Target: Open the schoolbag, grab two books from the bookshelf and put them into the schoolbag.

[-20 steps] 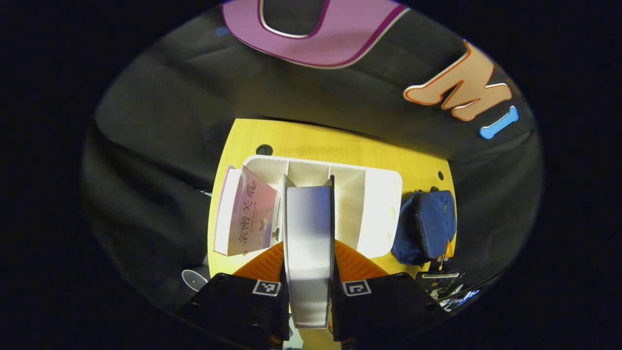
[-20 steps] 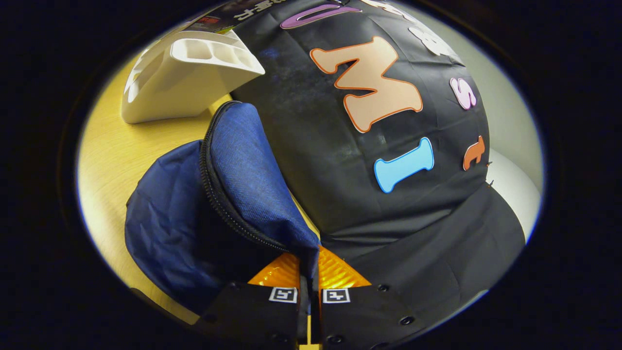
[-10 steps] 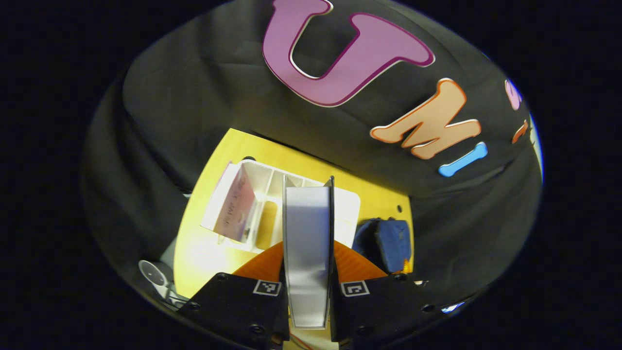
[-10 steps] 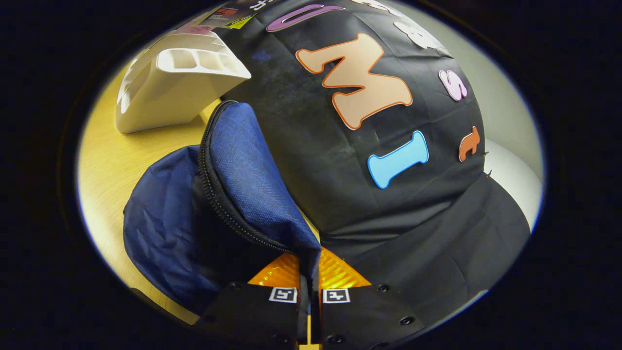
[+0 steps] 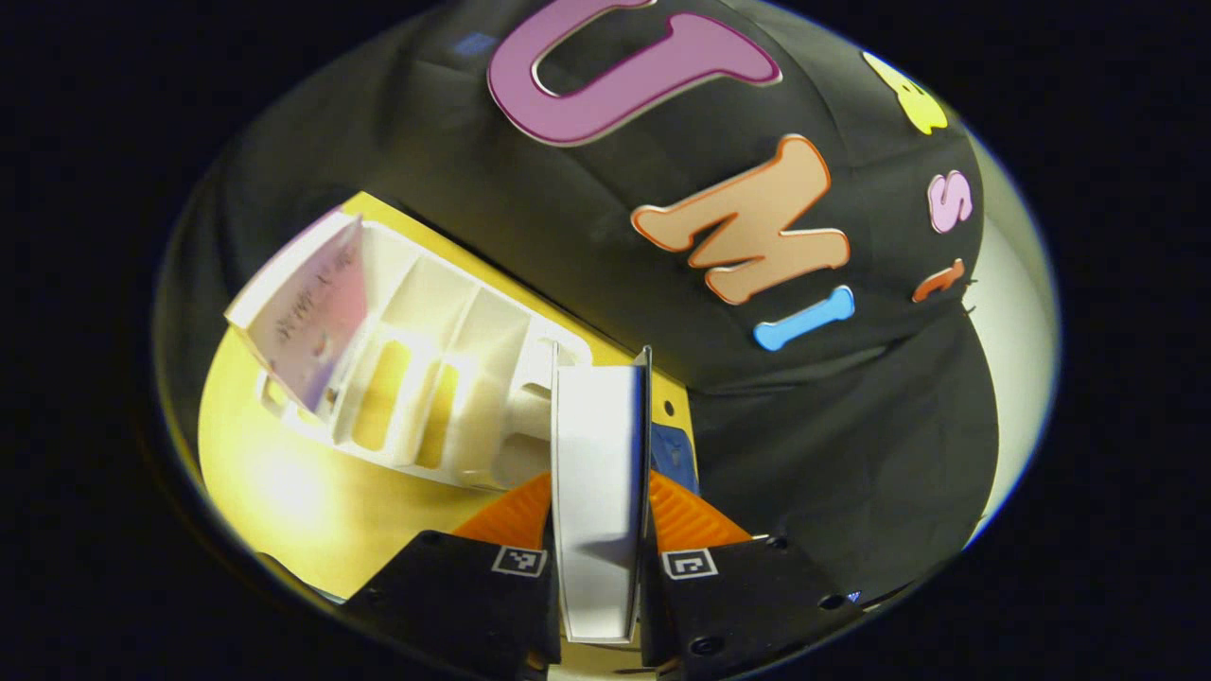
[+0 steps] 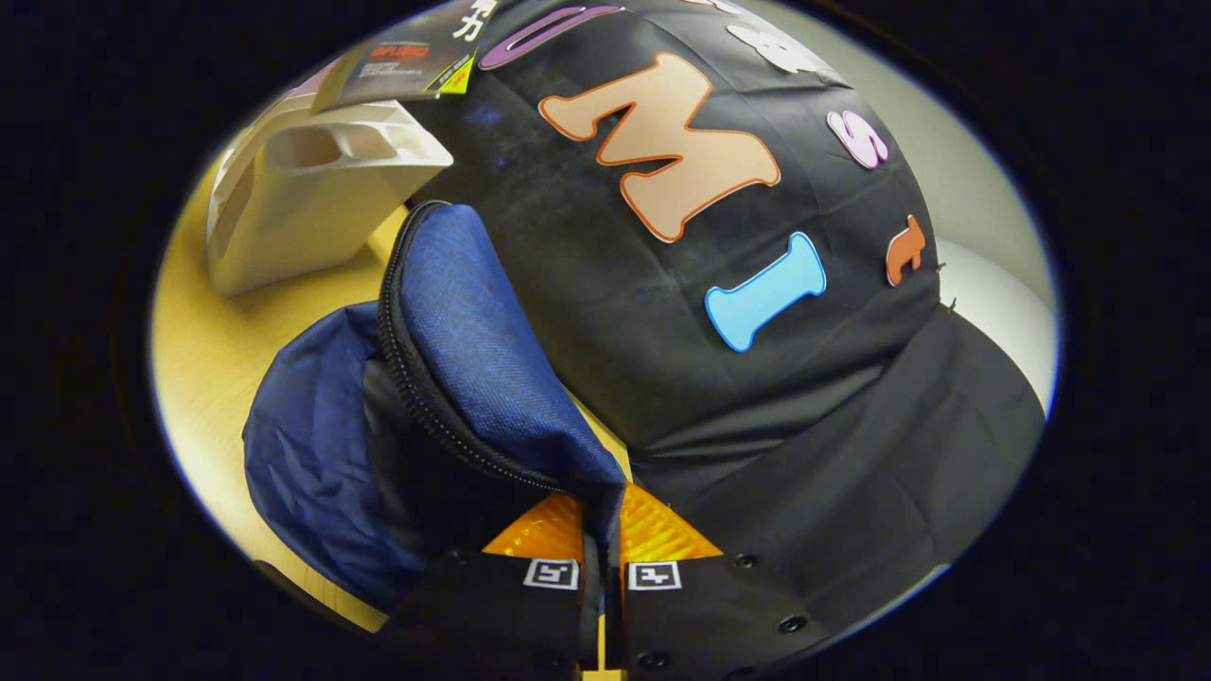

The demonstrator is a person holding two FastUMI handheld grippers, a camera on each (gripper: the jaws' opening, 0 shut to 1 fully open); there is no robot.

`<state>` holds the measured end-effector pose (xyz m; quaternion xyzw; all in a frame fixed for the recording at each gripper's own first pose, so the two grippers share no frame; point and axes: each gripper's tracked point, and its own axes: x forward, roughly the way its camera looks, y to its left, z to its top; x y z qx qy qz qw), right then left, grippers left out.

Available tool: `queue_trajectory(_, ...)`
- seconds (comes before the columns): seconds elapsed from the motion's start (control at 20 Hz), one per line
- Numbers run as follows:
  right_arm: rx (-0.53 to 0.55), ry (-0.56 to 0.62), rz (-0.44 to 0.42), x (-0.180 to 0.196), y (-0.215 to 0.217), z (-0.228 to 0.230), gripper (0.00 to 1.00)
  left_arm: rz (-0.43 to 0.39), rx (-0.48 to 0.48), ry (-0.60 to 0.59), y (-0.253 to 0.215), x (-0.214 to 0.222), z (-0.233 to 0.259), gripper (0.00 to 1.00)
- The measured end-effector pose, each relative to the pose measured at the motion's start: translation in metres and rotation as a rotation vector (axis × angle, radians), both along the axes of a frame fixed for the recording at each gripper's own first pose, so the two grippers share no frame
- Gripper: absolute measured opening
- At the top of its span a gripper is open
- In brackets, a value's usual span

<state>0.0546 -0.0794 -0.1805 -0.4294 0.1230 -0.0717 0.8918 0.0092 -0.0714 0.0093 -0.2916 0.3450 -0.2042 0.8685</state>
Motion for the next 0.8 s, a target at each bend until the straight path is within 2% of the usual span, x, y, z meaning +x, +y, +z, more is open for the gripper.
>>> queue_trajectory(0.2,0.07,-0.003,-0.008,0.006,-0.003,0.005,0.05,-0.08,-0.071,0.036,-0.054,0.006,-0.05,0.3)
queue_trajectory(0.3,0.103,-0.005,-0.012,0.008,-0.005,0.009,0.03,-0.105,-0.074,0.037,-0.075,0.014,-0.074,0.3)
queue_trajectory(0.35,0.119,-0.008,-0.013,0.008,-0.006,0.01,0.05,-0.116,-0.067,0.031,-0.084,0.02,-0.084,0.3)
queue_trajectory(0.6,0.165,-0.033,-0.024,0.009,-0.009,0.016,0.05,-0.145,-0.117,0.058,-0.127,0.043,-0.124,0.3)
queue_trajectory(0.8,0.186,-0.044,0.016,0.01,0.003,0.021,0.05,-0.153,-0.142,0.083,-0.151,0.054,-0.159,0.3)
